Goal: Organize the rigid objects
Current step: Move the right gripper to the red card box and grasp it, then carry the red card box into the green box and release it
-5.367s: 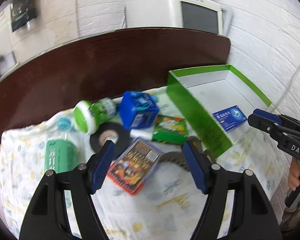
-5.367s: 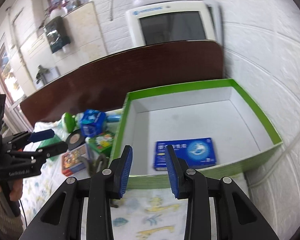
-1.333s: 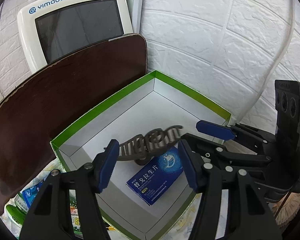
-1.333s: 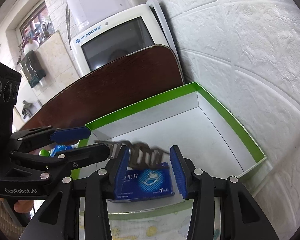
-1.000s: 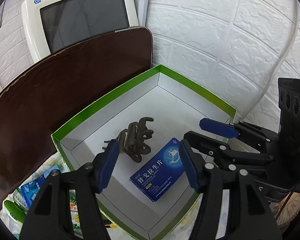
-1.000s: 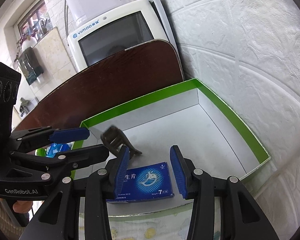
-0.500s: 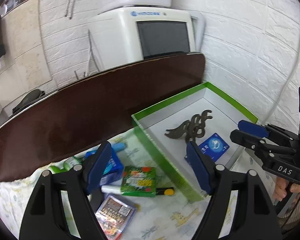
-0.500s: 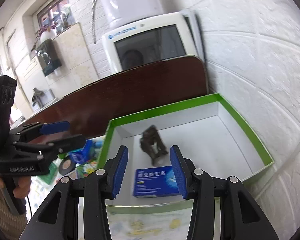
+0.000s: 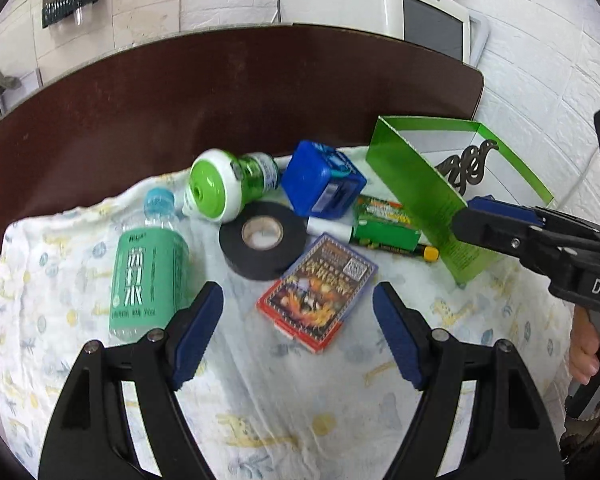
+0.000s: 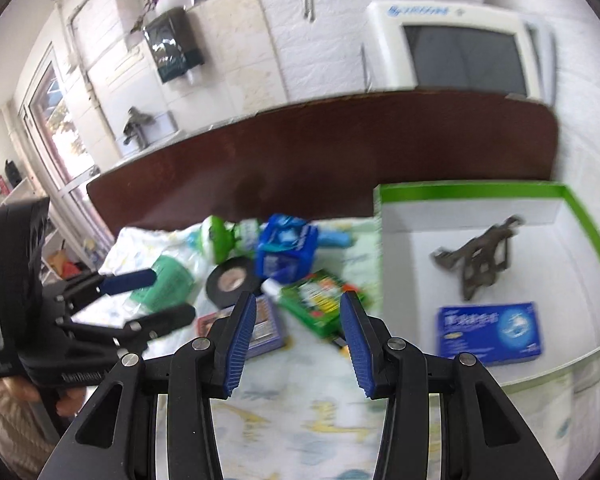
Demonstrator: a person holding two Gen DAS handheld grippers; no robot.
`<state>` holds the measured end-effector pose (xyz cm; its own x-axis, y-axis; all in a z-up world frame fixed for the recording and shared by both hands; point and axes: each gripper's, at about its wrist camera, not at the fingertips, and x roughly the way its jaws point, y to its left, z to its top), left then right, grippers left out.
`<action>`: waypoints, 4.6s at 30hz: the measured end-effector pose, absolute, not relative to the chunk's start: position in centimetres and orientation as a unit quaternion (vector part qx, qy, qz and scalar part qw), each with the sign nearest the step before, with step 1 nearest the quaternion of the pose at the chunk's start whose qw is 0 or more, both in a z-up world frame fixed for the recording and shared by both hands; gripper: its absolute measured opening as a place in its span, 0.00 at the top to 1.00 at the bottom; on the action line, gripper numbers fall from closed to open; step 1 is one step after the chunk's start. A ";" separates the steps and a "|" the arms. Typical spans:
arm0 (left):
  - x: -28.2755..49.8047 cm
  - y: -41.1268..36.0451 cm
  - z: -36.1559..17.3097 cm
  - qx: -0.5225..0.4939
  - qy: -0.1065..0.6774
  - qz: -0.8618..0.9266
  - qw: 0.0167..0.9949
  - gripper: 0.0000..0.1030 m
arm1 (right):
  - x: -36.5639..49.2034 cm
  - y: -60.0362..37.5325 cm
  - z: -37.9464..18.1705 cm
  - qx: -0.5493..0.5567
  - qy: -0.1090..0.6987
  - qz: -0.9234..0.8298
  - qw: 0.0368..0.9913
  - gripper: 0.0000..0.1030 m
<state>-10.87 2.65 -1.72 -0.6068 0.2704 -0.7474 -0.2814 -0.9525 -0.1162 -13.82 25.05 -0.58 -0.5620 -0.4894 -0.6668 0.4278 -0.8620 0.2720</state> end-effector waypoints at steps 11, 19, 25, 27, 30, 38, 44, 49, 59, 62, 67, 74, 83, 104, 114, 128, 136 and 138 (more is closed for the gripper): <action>-10.4 4.1 -5.2 -0.442 0.004 0.879 0.178 0.30 | -15.2 19.9 -5.0 0.462 -0.032 -0.849 0.253 0.55; -11.6 4.2 -6.8 -0.463 -0.002 0.868 0.181 0.58 | -17.3 19.2 -7.1 0.485 -0.036 -0.844 0.226 0.55; -11.7 1.8 -6.8 -0.470 -0.033 0.865 0.172 0.65 | -17.8 19.1 -8.3 0.502 -0.049 -0.830 0.238 0.55; -11.2 1.1 -6.5 -0.464 -0.033 0.869 0.169 0.65 | -17.2 18.8 -8.4 0.507 -0.043 -0.824 0.248 0.56; -10.1 0.1 -5.7 -0.454 -0.045 0.869 0.190 0.65 | -15.9 18.4 -8.2 0.513 -0.042 -0.814 0.269 0.57; -11.6 -0.5 -5.7 -0.470 -0.073 0.866 0.155 0.65 | -15.1 19.6 -6.7 0.490 -0.051 -0.831 0.257 0.57; -12.8 -0.6 -6.3 -0.482 -0.100 0.858 0.148 0.70 | -15.8 19.0 -7.6 0.508 -0.054 -0.820 0.258 0.58; -13.0 -0.5 -6.4 -0.482 -0.105 0.856 0.157 0.70 | -16.5 19.3 -8.8 0.525 -0.075 -0.805 0.267 0.63; -11.4 0.0 -3.0 -0.447 -0.070 0.880 0.146 0.70 | -15.3 18.7 -6.1 0.493 -0.047 -0.824 0.277 0.69; -10.8 0.3 -1.0 -0.425 -0.059 0.891 0.148 0.70 | -14.8 19.1 -4.4 0.471 -0.047 -0.835 0.281 0.68; -10.0 1.6 1.5 -0.393 -0.035 0.906 0.155 0.69 | -13.9 20.4 -1.9 0.438 -0.056 -0.850 0.287 0.69; -10.1 5.0 4.5 -0.362 -0.004 0.914 0.182 0.69 | -12.8 23.6 1.0 0.393 -0.074 -0.874 0.276 0.68; -11.5 13.0 6.4 -0.342 0.050 0.908 0.238 0.69 | -12.3 30.9 2.8 0.353 -0.122 -0.899 0.227 0.68; -16.5 25.0 3.9 -0.385 0.094 0.862 0.317 0.69 | -14.8 42.8 -0.6 0.350 -0.215 -0.903 0.129 0.69; -18.4 26.1 1.4 -0.419 0.092 0.847 0.315 0.69 | -16.4 43.7 -3.0 0.375 -0.223 -0.892 0.119 0.69; -19.7 26.5 0.5 -0.430 0.088 0.841 0.316 0.75 | -17.5 43.7 -3.4 0.376 -0.222 -0.892 0.116 0.69; -18.9 25.0 1.0 -0.424 0.090 0.847 0.308 0.73 | -17.2 42.9 -3.2 0.384 -0.216 -0.889 0.125 0.69; -18.5 24.0 1.4 -0.420 0.087 0.851 0.303 0.72 | -17.1 42.5 -2.9 0.386 -0.211 -0.889 0.127 0.68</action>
